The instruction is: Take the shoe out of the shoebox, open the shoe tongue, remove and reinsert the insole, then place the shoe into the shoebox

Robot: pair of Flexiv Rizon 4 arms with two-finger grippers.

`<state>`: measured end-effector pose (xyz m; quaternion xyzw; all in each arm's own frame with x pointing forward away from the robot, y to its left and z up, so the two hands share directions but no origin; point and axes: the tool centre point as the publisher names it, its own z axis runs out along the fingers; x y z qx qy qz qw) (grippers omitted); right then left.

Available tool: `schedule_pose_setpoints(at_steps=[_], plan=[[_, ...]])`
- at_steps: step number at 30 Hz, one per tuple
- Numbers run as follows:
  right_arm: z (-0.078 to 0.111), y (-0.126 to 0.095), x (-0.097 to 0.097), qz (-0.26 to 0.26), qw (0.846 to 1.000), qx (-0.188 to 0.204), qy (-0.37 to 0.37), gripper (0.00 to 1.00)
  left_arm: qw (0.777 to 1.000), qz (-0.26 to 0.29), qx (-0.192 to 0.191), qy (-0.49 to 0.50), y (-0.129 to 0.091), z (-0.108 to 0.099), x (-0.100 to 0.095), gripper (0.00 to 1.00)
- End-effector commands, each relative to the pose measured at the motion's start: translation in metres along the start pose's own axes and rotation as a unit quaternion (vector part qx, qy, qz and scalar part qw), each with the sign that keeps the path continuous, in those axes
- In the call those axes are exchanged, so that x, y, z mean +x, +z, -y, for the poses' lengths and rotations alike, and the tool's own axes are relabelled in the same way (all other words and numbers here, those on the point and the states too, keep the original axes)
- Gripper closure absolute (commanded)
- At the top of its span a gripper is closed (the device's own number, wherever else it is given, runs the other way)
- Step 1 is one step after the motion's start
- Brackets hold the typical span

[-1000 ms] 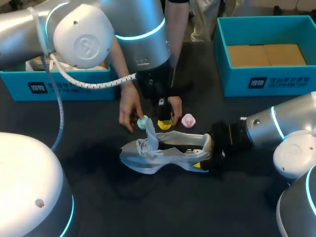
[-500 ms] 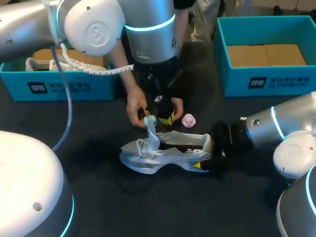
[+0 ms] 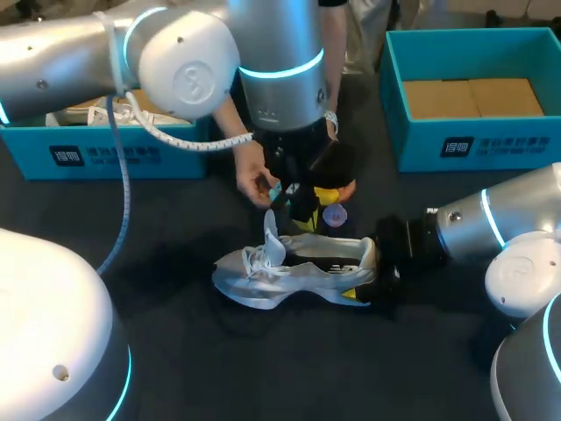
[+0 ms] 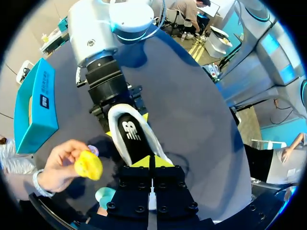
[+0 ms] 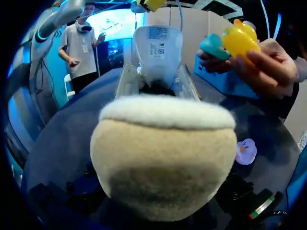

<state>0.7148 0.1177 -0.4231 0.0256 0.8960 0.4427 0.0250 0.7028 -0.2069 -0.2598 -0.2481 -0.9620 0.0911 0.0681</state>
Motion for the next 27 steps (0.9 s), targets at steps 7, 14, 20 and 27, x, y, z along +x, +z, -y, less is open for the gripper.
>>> schedule_pose_setpoints(at_steps=[7,14,20,27], plan=[[0.001,0.002,0.001,0.001,1.0,0.001,0.0,1.0,1.0,0.0,-0.004,-0.021,0.043,0.008,-0.023,1.0],[0.001,0.002,0.001,0.001,1.0,0.001,0.0,1.0,0.999,-0.008,0.001,-0.036,0.066,0.007,-0.024,1.0],[0.001,0.002,0.001,0.001,1.0,0.001,0.0,1.0,0.999,-0.001,-0.001,-0.036,0.08,0.008,-0.023,1.0],[0.001,0.002,0.001,0.001,1.0,0.001,0.0,1.0,0.999,0.003,-0.002,-0.053,0.091,0.008,-0.022,1.0]])
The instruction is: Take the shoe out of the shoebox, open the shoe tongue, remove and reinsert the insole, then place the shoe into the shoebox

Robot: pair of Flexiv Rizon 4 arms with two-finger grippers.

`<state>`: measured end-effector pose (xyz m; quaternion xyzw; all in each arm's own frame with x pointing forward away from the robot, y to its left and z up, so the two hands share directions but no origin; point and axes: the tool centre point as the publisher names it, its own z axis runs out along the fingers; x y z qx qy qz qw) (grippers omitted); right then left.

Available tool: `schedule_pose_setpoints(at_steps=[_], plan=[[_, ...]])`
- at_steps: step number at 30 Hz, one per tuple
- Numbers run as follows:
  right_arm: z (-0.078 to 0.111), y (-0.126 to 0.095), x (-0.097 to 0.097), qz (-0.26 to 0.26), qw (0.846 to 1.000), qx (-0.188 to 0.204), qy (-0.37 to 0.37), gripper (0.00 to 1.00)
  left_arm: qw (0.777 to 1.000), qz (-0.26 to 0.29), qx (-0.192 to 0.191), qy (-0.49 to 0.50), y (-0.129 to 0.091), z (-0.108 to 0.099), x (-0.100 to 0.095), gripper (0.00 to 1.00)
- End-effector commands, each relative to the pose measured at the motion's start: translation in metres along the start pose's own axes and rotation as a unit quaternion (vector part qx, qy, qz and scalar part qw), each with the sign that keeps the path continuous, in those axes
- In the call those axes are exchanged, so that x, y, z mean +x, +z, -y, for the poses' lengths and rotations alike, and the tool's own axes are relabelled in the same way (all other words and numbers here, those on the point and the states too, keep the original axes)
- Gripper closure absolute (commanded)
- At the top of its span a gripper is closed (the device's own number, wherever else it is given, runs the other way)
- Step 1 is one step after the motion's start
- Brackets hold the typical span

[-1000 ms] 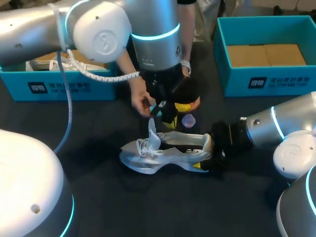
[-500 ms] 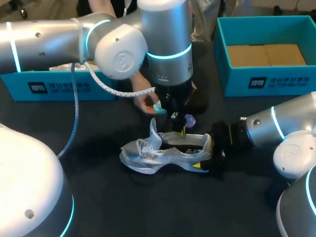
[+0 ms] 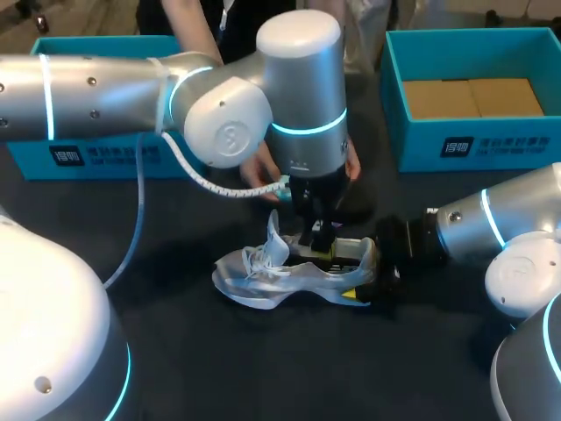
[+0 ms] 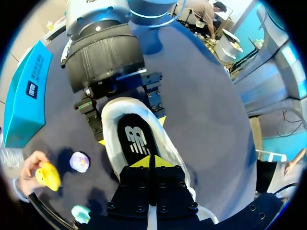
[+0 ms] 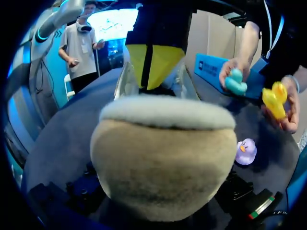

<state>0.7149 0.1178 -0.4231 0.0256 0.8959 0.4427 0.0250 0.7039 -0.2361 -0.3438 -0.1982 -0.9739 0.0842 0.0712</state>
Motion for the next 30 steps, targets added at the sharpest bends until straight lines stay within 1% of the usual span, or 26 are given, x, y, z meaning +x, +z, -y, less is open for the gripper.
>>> schedule_pose_setpoints(at_steps=[1,14,15,16,17,20,21,23,27,30], plan=[[0.001,0.002,0.001,0.001,1.0,0.001,0.0,1.0,1.0,0.003,0.002,-0.001,0.005,0.001,0.001,1.0],[0.001,0.002,0.001,0.001,1.0,0.001,0.0,1.0,1.0,0.003,0.002,-0.001,0.005,0.001,0.001,1.0],[0.001,0.002,0.001,0.001,1.0,0.001,0.0,1.0,1.0,0.006,0.004,-0.003,0.007,0.001,-0.001,1.0],[0.001,0.002,0.001,0.001,1.0,0.001,0.0,1.0,1.0,-0.002,0.005,0.0,0.009,0.001,-0.002,1.0],[0.001,0.002,0.001,0.001,1.0,0.001,0.0,1.0,1.0,0.009,0.015,-0.003,0.011,0.002,-0.002,1.0],[0.001,0.002,0.001,0.001,1.0,0.001,0.0,1.0,1.0,0.021,0.016,-0.009,0.016,0.002,-0.003,1.0],[0.001,0.002,0.001,0.001,1.0,0.001,0.0,1.0,1.0,0.02,0.01,-0.012,0.019,0.002,-0.004,1.0],[0.001,0.002,0.001,0.001,1.0,0.001,0.0,1.0,1.0,0.022,0.013,-0.013,0.022,0.002,-0.006,1.0],[0.001,0.002,0.001,0.001,1.0,0.001,0.0,1.0,1.0,0.025,0.006,-0.01,0.033,0.001,-0.01,1.0],[0.001,0.002,0.001,0.001,1.0,0.001,0.0,1.0,1.0,0.021,0.011,-0.011,0.037,0.001,-0.011,1.0]])
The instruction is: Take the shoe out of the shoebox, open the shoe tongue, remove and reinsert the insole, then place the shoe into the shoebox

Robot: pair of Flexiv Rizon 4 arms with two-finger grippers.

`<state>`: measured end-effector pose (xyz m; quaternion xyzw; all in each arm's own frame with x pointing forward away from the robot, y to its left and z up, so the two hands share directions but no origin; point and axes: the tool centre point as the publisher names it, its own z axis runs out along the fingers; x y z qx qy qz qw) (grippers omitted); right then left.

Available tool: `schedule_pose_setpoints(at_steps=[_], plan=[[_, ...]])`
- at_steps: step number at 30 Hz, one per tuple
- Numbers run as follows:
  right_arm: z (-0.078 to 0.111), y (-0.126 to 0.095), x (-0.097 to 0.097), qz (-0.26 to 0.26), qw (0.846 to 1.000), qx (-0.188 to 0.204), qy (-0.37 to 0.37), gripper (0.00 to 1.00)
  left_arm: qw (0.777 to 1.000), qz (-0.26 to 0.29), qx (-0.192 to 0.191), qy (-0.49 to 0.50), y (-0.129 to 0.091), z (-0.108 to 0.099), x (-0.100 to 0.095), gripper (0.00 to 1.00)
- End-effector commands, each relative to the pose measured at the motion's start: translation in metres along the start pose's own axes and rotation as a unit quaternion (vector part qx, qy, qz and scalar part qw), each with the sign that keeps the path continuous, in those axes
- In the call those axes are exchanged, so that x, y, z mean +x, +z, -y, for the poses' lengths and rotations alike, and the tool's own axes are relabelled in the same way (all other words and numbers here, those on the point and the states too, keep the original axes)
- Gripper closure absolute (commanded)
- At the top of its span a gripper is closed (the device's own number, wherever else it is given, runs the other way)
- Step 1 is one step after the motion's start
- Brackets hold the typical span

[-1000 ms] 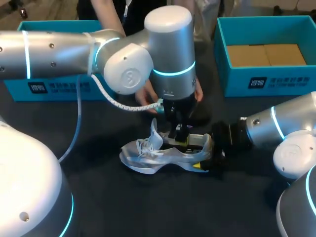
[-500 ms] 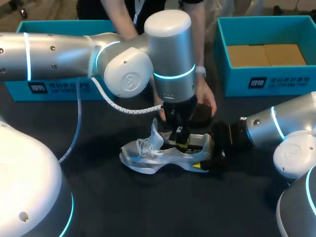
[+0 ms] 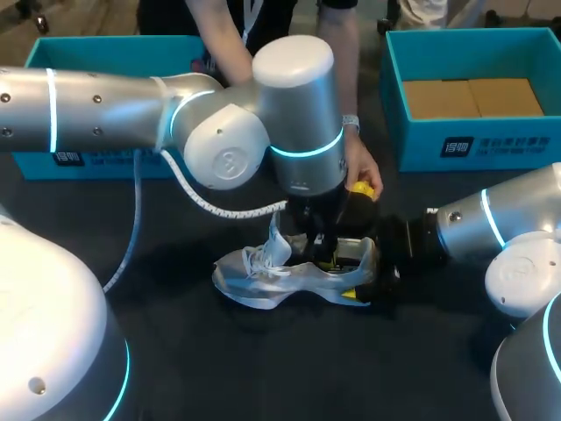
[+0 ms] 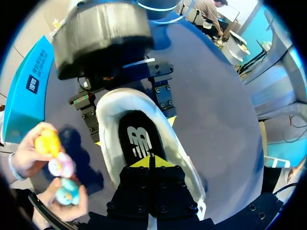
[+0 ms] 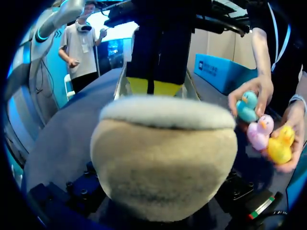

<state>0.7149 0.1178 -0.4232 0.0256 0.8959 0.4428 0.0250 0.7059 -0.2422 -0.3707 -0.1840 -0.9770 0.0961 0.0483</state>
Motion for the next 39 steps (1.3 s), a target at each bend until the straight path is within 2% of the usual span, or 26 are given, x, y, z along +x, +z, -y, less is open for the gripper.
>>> schedule_pose_setpoints(at_steps=[1,13,14,21,23,25,32,39], plan=[[0.001,0.002,0.001,0.001,1.0,0.001,0.0,1.0,1.0,-0.006,0.005,0.0,0.012,0.001,-0.003,1.0],[0.001,0.002,0.001,0.001,1.0,0.001,0.0,1.0,1.0,-0.011,0.008,-0.01,0.027,-0.007,0.001,1.0],[0.001,0.002,0.001,0.001,1.0,0.001,0.0,1.0,1.0,-0.011,0.007,-0.011,0.03,-0.007,0.0,0.82],[0.001,0.002,0.001,0.001,1.0,0.001,0.0,1.0,1.0,-0.007,0.003,-0.01,0.035,-0.006,0.001,0.71],[0.001,0.002,0.001,0.001,1.0,0.001,0.0,1.0,1.0,-0.008,0.001,-0.01,0.037,-0.007,-0.001,0.54],[0.001,0.002,0.001,0.001,1.0,0.001,0.0,1.0,1.0,-0.007,-0.002,-0.01,0.038,-0.008,-0.001,0.58],[0.001,0.002,0.001,0.001,1.0,0.001,0.0,1.0,1.0,0.003,-0.014,-0.004,0.045,-0.009,-0.005,0.58],[0.001,0.002,0.001,0.001,1.0,0.001,0.0,1.0,0.999,0.032,-0.027,0.002,0.062,-0.013,-0.012,0.56]])
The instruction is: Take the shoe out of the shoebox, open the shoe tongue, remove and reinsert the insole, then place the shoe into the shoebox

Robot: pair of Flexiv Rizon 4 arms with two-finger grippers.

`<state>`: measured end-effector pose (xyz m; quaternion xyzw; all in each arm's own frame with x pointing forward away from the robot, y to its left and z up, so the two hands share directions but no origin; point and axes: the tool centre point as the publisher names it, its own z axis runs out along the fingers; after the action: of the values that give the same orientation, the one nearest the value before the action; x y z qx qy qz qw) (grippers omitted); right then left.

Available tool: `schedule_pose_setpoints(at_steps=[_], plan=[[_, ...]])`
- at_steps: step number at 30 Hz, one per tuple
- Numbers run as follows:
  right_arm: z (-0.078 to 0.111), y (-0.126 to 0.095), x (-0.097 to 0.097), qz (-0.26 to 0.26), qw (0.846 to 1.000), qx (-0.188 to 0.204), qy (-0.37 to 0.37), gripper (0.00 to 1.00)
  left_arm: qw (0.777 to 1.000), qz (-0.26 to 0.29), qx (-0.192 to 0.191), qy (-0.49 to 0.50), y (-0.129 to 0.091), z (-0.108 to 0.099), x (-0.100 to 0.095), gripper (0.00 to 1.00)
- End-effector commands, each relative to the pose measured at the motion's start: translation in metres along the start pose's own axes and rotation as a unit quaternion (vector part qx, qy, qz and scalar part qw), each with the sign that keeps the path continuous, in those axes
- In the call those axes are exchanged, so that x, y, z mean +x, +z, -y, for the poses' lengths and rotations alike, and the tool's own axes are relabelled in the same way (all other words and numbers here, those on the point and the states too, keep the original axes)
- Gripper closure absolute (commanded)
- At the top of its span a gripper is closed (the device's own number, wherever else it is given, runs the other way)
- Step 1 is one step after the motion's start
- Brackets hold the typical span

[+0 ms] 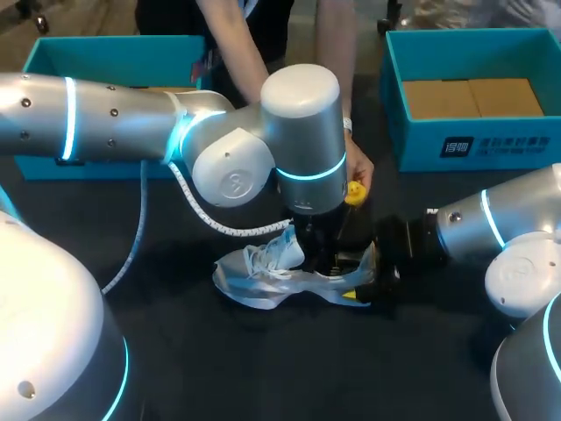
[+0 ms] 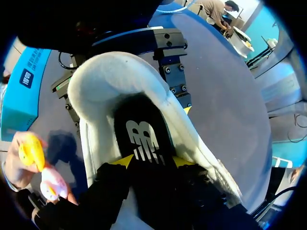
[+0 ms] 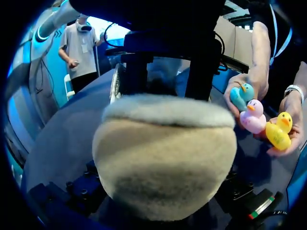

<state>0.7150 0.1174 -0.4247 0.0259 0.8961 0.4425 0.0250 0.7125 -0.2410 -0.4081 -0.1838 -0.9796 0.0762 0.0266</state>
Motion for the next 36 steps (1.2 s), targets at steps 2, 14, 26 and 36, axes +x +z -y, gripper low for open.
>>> schedule_pose_setpoints(at_steps=[2,14,26,36], plan=[[-0.001,0.001,0.001,0.0,1.0,0.001,0.0,1.0,1.0,0.02,-0.006,0.002,0.031,-0.001,-0.005,0.57],[-0.001,0.001,0.001,0.0,1.0,0.001,0.0,1.0,1.0,0.025,-0.009,0.012,0.048,-0.008,-0.02,1.0],[-0.001,0.001,0.001,0.0,1.0,0.001,0.0,1.0,1.0,0.0,0.021,0.005,0.001,-0.017,-0.011,1.0],[-0.001,0.001,0.001,0.0,1.0,0.001,0.0,1.0,0.997,-0.044,0.066,0.014,-0.03,-0.021,-0.003,1.0]])
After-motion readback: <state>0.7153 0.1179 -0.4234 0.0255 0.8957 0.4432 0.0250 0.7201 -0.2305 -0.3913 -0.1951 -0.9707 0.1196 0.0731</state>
